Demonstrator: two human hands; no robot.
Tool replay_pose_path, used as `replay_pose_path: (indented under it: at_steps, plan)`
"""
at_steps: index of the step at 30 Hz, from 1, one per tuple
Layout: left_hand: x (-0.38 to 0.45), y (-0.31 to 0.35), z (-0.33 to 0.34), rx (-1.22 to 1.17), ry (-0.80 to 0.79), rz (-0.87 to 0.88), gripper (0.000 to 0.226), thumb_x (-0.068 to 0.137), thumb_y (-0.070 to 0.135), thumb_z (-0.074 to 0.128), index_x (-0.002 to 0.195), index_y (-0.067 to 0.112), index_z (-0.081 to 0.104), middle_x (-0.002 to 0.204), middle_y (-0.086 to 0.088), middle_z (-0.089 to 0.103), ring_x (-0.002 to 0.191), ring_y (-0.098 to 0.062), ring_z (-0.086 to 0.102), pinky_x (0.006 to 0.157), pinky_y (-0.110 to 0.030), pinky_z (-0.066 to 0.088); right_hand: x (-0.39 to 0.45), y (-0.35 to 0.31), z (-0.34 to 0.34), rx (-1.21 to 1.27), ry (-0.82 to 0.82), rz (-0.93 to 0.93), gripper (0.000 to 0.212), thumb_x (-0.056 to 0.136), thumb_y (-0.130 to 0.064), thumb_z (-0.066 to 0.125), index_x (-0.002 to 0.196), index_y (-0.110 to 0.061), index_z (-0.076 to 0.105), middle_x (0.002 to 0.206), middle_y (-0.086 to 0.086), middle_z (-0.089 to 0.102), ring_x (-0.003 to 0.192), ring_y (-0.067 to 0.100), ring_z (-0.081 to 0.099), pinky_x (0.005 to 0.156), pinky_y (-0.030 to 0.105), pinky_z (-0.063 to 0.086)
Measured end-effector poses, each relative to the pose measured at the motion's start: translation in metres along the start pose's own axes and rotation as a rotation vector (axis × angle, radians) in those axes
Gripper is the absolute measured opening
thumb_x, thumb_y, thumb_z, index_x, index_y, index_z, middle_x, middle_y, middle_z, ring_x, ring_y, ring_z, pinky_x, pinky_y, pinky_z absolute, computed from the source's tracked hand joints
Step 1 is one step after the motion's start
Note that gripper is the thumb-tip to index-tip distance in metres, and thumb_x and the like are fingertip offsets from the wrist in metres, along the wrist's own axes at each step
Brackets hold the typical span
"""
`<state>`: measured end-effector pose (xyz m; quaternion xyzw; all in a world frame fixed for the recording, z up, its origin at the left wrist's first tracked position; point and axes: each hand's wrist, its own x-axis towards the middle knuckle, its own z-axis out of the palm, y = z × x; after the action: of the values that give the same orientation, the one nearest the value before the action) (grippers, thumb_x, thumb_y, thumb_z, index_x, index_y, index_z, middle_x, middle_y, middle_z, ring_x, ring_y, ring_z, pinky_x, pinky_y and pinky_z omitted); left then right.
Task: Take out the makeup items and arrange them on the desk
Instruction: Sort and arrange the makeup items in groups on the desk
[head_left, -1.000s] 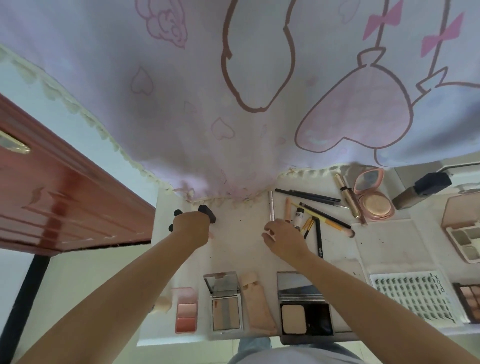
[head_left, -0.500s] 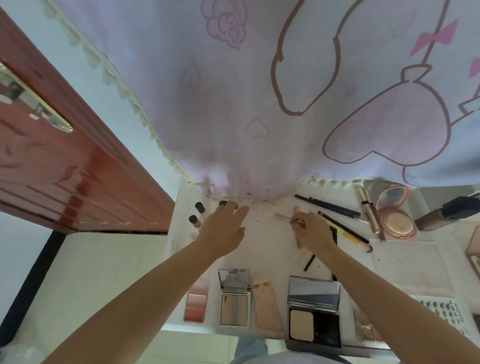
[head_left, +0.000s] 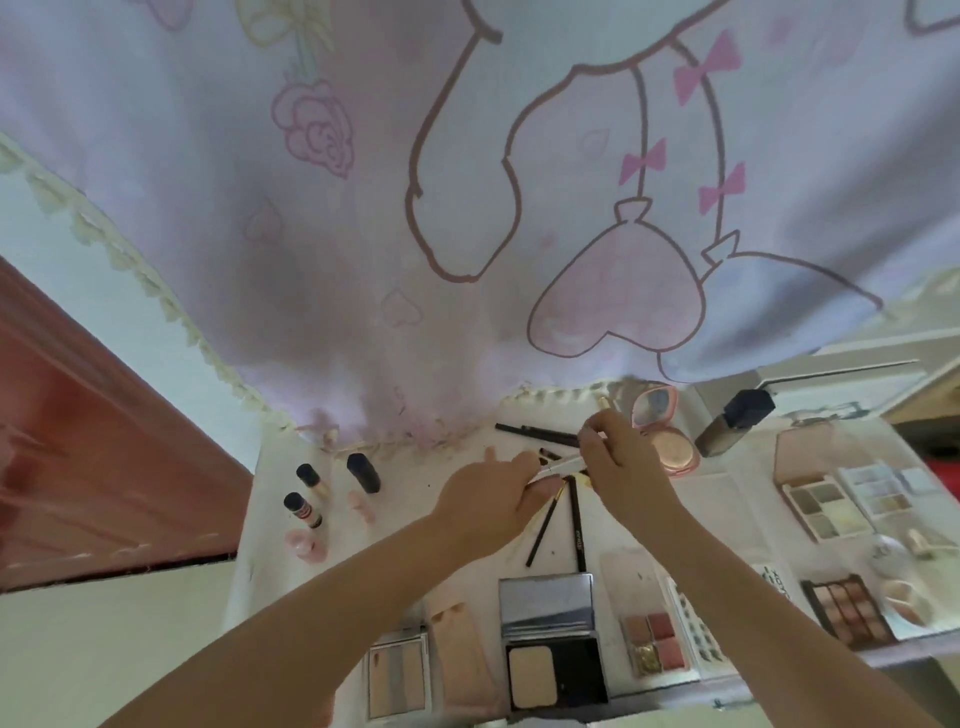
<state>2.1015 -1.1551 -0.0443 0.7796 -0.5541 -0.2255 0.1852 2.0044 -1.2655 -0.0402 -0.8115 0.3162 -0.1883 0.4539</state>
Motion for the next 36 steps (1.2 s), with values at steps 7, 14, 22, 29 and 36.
replay_pose_path:
  at_steps: [7, 14, 22, 29, 36]
  plan:
    - [-0.005, 0.005, -0.026, -0.397, -0.152, 0.02, 0.032, 0.096, 0.032, 0.036, 0.065, 0.029, 0.042, 0.056, 0.011, 0.04, 0.038, 0.006, 0.041, 0.044, -0.005, 0.034, -0.012, -0.021, -0.036, -0.144, -0.136, -0.22, 0.03, 0.09, -0.013, 0.048, 0.073, -0.037, 0.041, 0.051, -0.01, 0.045, 0.047, 0.003, 0.048, 0.045, 0.009, 0.037]
    - [-0.005, 0.0, -0.026, 0.002, -0.01, -0.028, 0.028, 0.096, 0.037, 0.032, 0.07, 0.031, 0.033, 0.057, 0.011, 0.041, 0.047, 0.001, 0.038, 0.048, -0.013, 0.03, 0.0, -0.014, -0.042, 0.103, -0.266, 0.11, 0.025, 0.083, 0.0, 0.054, 0.068, -0.02, 0.056, 0.056, -0.01, 0.063, 0.051, -0.001, 0.059, 0.057, 0.019, 0.049]
    - [-0.013, 0.004, -0.018, 0.128, 0.005, 0.007, 0.028, 0.097, 0.038, 0.029, 0.076, 0.023, 0.039, 0.062, 0.01, 0.037, 0.059, -0.008, 0.04, 0.059, -0.023, 0.035, -0.001, -0.007, -0.03, 0.062, -0.421, 0.231, 0.03, 0.094, -0.033, 0.041, 0.073, -0.013, 0.052, 0.042, -0.004, 0.054, 0.031, 0.007, 0.043, 0.035, 0.015, 0.035]
    - [-0.012, 0.008, -0.015, -0.019, -0.01, -0.021, 0.031, 0.098, 0.033, 0.03, 0.071, 0.021, 0.041, 0.059, 0.008, 0.038, 0.053, -0.007, 0.036, 0.055, -0.023, 0.032, -0.006, 0.007, -0.038, 0.341, -0.378, 0.028, 0.032, 0.082, 0.012, 0.049, 0.086, -0.02, 0.055, 0.093, -0.005, 0.063, 0.081, 0.006, 0.061, 0.07, 0.019, 0.051]
    - [-0.01, 0.013, -0.003, 0.031, -0.056, 0.021, 0.03, 0.097, 0.038, 0.03, 0.079, 0.018, 0.043, 0.063, 0.005, 0.046, 0.05, -0.005, 0.036, 0.051, -0.016, 0.03, -0.014, 0.022, -0.042, 0.151, -0.426, 0.071, 0.018, 0.089, -0.01, 0.051, 0.073, -0.017, 0.053, 0.052, -0.01, 0.054, 0.047, 0.004, 0.049, 0.051, 0.016, 0.042]
